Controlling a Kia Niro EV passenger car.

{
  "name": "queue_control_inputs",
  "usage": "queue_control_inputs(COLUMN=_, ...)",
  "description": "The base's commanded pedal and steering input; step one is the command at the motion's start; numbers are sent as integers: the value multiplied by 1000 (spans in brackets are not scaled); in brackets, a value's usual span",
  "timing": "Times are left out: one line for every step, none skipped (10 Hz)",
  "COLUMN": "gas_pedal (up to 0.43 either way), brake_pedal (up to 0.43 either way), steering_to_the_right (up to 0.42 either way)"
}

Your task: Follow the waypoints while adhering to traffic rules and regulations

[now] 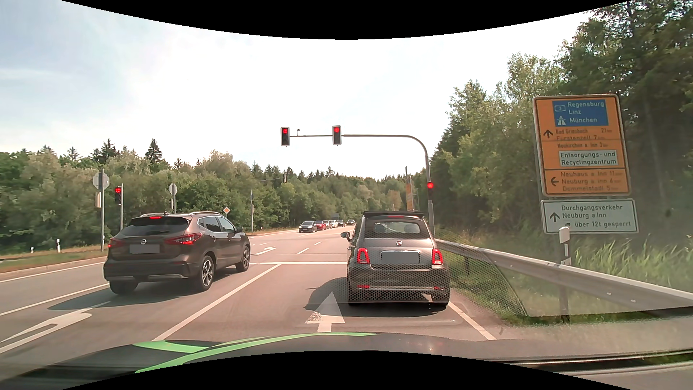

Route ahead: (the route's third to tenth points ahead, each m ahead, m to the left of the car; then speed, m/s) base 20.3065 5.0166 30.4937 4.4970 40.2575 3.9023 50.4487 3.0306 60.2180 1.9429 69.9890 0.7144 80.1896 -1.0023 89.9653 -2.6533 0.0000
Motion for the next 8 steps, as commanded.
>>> queue_control_inputs(gas_pedal=0, brake_pedal=207, steering_to_the_right=4)
queue_control_inputs(gas_pedal=0, brake_pedal=207, steering_to_the_right=4)
queue_control_inputs(gas_pedal=0, brake_pedal=207, steering_to_the_right=3)
queue_control_inputs(gas_pedal=0, brake_pedal=207, steering_to_the_right=4)
queue_control_inputs(gas_pedal=0, brake_pedal=207, steering_to_the_right=3)
queue_control_inputs(gas_pedal=0, brake_pedal=213, steering_to_the_right=4)
queue_control_inputs(gas_pedal=0, brake_pedal=207, steering_to_the_right=3)
queue_control_inputs(gas_pedal=0, brake_pedal=207, steering_to_the_right=4)
